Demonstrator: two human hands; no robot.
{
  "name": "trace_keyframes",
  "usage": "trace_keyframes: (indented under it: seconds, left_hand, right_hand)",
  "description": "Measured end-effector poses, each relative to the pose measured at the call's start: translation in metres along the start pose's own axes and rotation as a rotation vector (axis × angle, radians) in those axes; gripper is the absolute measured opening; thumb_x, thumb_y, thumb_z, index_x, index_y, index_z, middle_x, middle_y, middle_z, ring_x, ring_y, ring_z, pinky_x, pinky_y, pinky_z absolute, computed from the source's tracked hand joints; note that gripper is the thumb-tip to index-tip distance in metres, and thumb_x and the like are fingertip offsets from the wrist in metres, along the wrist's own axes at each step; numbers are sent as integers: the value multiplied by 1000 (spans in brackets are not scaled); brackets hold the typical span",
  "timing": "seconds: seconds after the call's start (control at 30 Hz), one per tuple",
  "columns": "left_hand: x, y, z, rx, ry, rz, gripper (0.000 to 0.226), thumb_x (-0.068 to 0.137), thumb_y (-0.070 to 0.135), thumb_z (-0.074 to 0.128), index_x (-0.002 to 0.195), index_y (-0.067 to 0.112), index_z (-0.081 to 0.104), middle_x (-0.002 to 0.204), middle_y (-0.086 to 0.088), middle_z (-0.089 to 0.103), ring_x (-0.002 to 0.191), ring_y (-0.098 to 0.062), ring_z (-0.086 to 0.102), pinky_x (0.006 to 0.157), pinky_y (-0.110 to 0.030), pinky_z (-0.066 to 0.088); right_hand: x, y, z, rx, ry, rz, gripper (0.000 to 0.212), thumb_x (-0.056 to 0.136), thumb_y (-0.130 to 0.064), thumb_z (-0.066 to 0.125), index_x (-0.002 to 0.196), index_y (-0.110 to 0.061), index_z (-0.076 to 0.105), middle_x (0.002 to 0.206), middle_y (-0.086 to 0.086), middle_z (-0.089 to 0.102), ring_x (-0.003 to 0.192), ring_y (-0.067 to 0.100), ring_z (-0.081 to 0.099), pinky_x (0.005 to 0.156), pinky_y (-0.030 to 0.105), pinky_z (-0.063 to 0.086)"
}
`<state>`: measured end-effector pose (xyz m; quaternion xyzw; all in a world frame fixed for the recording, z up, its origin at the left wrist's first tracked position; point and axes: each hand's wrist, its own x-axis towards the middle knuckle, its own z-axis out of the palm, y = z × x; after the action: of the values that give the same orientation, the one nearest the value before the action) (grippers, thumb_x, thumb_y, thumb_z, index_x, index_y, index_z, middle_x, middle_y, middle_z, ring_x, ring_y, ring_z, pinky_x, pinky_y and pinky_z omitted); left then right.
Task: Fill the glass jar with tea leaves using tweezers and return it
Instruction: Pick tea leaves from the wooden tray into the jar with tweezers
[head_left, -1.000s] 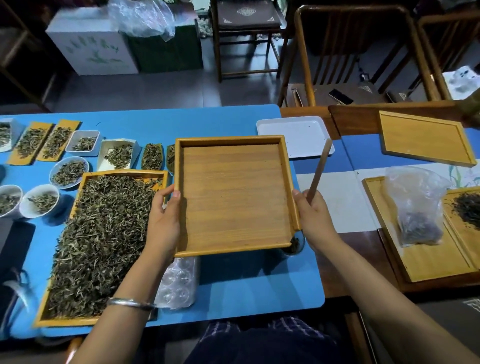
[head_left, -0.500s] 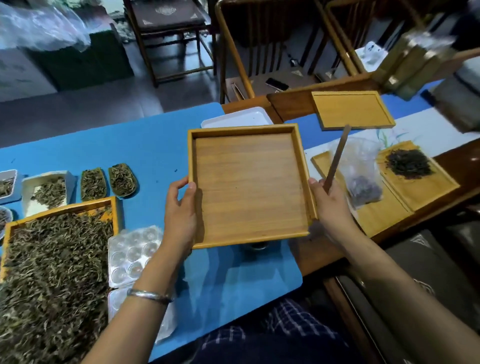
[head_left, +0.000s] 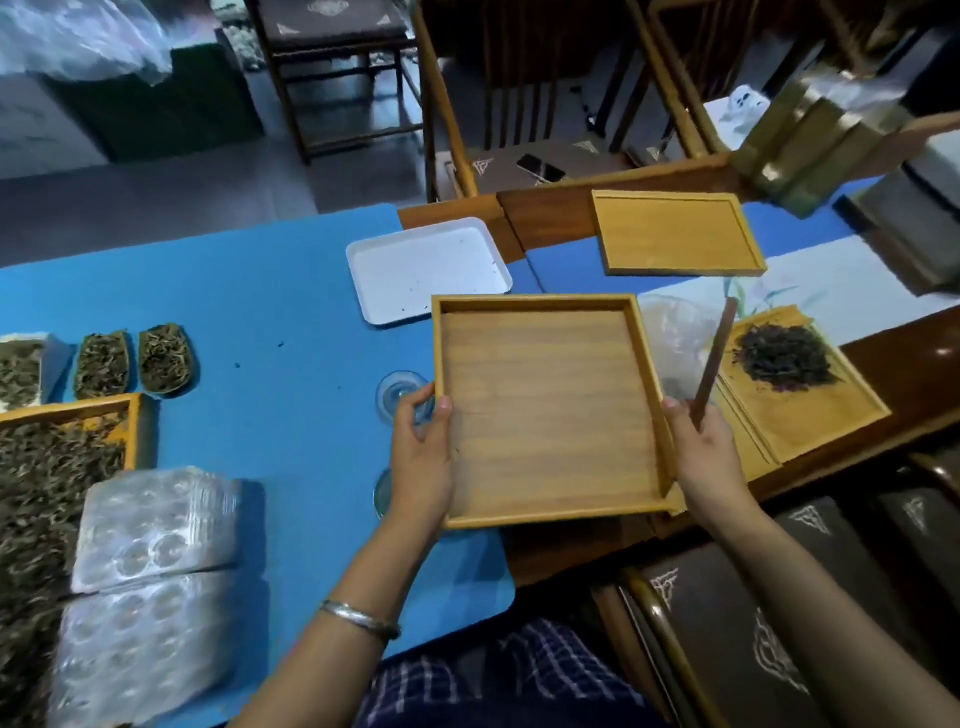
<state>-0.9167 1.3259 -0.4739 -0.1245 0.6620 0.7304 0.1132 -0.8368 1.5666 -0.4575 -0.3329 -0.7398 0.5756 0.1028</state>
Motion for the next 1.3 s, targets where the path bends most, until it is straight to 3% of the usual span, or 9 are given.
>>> trace_keyframes:
  seconds: [0.13,0.23,0.43,0.53,0.73,0.83,1.0,1.2,1.3]
  left_hand:
    - [-16,-34,45,-14,39,-74,8,99,27,51,107,26,53,84,-4,67,66,-10,64,61,-26,52]
    - [-28,-61,65,20,56,-118,10,100,29,50,109,27,54,80,-16,57,70,-24,52,65,-39,41]
    - [-48,-104,60,65,190,-245,17,101,21,48,115,12,52,93,1,64,83,-6,62,67,-10,48]
    - [-49,-118,45,74,271,-268,13,101,18,47,111,9,51,90,7,60,66,13,60,56,-3,44]
    - [-34,-125,28,159,292,-279,13,100,27,50,110,21,57,95,8,66,72,8,63,57,-6,46]
    - [-34,-128,24,212,263,-297,27,99,26,52,124,18,60,106,8,67,87,5,63,64,-7,48]
    - [-35,-126,23,260,278,-294,34,97,18,56,130,9,60,117,-3,68,106,-13,64,97,-33,50]
    - [-36,-129,31,443,420,-253,30,94,21,61,123,13,65,93,6,68,78,5,58,72,-8,41]
    - [-36,-127,35,424,433,-260,32,93,16,60,125,13,63,100,3,70,81,7,59,67,1,41]
  right_hand:
    - [27,26,-40,-46,-67,5,24,100,-28,44,113,-18,61,105,1,68,100,10,64,87,39,52]
    - [42,50,-60,-159,-109,-9,26,100,-25,44,117,-10,57,110,10,65,105,19,61,91,45,50]
    - [49,89,-51,-200,-185,-8,20,99,-19,47,113,-8,55,96,-1,63,93,13,59,79,24,47]
    - [46,103,-32,-204,-227,7,10,98,-21,47,105,-14,51,90,-12,58,87,0,56,66,6,41]
    - [51,112,-11,-225,-217,24,10,98,-26,47,105,-19,46,92,-14,54,84,-5,52,69,15,39]
    - [54,115,-10,-267,-226,40,11,98,-28,47,105,-20,45,91,-17,53,82,-8,50,66,10,36]
    - [50,121,-7,-340,-206,49,14,99,-26,46,98,-12,46,79,-7,53,71,-1,51,55,16,35]
    - [42,116,-3,-465,-203,-35,21,92,-27,58,93,-11,44,71,-6,53,63,5,51,51,19,34]
    - [36,114,1,-568,-213,-108,23,90,-20,59,92,-10,38,67,-4,49,56,11,46,47,25,29]
